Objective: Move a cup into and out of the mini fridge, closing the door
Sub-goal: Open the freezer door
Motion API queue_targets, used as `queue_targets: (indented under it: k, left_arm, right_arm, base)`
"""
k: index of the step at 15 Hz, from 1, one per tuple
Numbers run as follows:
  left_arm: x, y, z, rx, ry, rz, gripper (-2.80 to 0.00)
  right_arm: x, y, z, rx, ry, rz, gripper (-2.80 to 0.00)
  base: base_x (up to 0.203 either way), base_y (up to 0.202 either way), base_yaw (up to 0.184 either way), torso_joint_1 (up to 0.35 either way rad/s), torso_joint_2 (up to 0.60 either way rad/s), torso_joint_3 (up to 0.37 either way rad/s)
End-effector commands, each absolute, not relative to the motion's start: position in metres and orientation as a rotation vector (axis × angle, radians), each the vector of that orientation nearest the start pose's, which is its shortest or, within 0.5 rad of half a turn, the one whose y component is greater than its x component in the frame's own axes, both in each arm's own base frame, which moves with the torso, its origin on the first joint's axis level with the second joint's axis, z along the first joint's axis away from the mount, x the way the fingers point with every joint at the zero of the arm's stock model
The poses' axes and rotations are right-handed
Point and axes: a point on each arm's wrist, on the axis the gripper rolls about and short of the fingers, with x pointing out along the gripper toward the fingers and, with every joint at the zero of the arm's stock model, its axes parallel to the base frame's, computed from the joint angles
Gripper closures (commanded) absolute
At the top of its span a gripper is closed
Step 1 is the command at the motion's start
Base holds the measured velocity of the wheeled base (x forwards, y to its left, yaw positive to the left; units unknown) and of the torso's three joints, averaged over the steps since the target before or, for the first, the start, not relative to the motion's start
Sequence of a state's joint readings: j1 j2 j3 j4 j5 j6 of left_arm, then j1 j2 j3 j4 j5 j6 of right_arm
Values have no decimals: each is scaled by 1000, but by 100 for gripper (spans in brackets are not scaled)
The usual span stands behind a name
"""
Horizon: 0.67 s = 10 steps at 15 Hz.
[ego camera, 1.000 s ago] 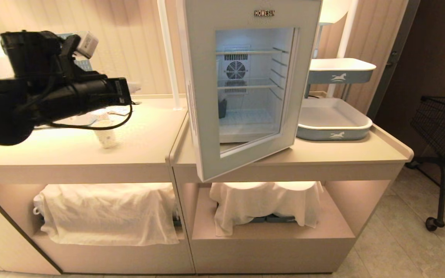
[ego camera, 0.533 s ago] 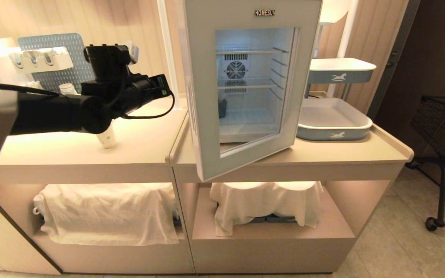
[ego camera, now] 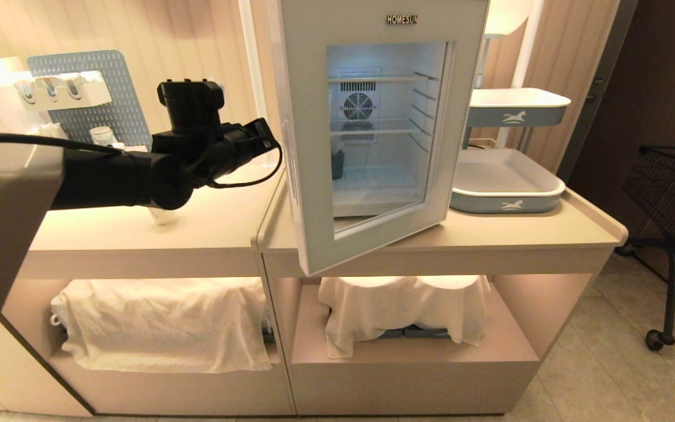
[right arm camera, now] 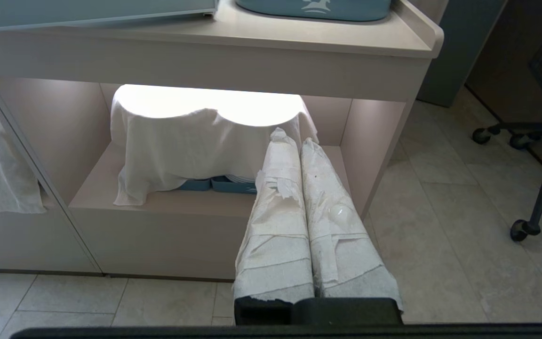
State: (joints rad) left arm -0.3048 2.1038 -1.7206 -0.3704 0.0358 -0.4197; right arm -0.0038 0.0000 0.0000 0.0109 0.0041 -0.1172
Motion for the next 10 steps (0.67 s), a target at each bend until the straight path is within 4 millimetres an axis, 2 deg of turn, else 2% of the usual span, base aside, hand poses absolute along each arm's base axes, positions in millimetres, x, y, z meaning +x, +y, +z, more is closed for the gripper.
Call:
queue_targets:
  k: [1,5,10]
  left_arm:
    - [423,-137,262,-428,68,-259,0]
    - [416,-153,265,-466,73,-274,0]
    - [409,-160,270,-517,72,-284,0]
  right_arm:
    - [-21,0,69,-117,29,3,0]
    - [-21,0,69,-118,29,2,0]
    - [-21,0,69,-118,29,3,0]
  base:
    - [0,0,0,0,0,0]
    - [0,0,0,0,0,0]
    - [0,0,0,0,0,0]
